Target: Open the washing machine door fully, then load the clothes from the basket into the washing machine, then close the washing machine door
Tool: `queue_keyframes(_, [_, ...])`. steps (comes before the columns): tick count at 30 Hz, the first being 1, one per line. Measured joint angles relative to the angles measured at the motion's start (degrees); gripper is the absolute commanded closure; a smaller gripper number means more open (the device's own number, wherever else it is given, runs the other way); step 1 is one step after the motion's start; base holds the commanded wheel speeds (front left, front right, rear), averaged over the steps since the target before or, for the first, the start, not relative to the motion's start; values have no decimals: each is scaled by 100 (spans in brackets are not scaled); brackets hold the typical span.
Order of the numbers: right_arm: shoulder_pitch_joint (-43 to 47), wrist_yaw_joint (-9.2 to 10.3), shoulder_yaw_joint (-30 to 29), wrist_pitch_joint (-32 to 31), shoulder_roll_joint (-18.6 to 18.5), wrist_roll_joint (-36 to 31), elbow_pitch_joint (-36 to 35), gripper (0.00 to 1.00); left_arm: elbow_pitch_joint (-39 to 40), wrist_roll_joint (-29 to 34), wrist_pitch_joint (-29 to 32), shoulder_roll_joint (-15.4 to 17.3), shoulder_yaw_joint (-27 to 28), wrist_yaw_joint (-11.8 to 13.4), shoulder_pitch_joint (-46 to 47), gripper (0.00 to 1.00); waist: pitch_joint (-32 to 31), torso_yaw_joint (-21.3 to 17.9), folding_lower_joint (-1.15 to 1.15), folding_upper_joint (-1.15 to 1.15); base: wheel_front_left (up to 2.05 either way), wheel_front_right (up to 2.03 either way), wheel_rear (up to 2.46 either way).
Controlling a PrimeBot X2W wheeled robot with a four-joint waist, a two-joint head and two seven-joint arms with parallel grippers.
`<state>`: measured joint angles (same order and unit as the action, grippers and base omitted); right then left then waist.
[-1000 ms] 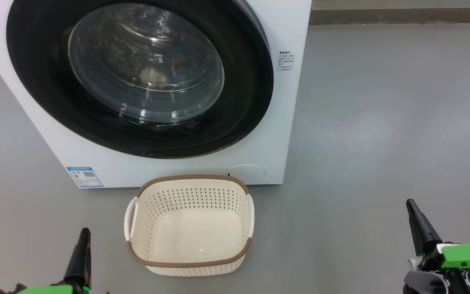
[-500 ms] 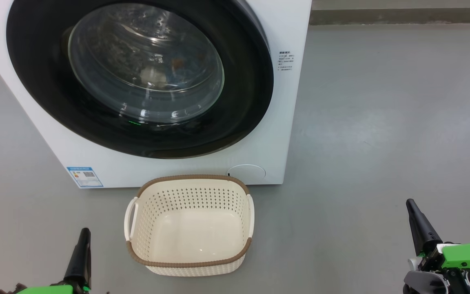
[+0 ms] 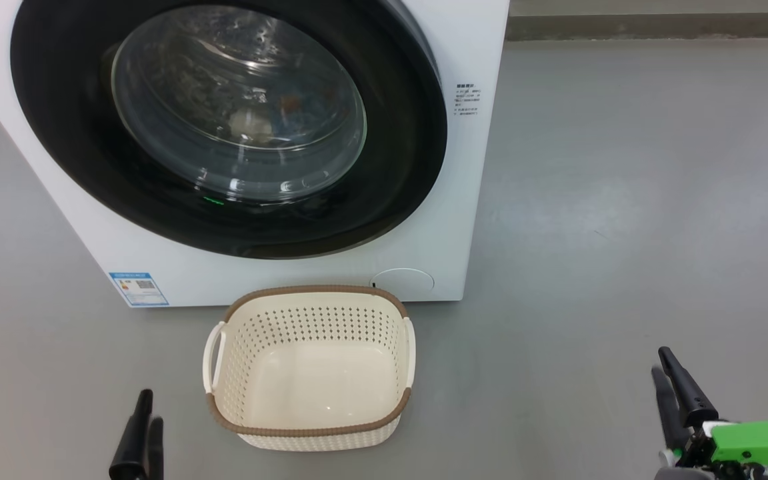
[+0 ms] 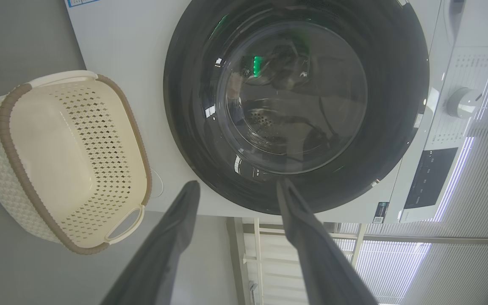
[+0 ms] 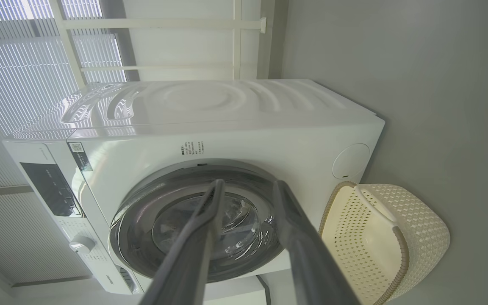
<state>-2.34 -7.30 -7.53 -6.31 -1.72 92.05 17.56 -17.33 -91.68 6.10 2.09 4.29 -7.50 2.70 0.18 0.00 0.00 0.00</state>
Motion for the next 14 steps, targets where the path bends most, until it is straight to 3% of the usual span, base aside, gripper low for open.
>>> queue_keyframes(7, [158,10,5,32,47,0,131,0,-118,63,-63,-47,-100,7,-170,0,2,6,10,0,-26,-26,52])
queue_keyframes(14, [160,10,14,94,41,0,30,0,-110,163,-166,-55,-241,7,-170,0,18,27,2,0,-87,-87,174])
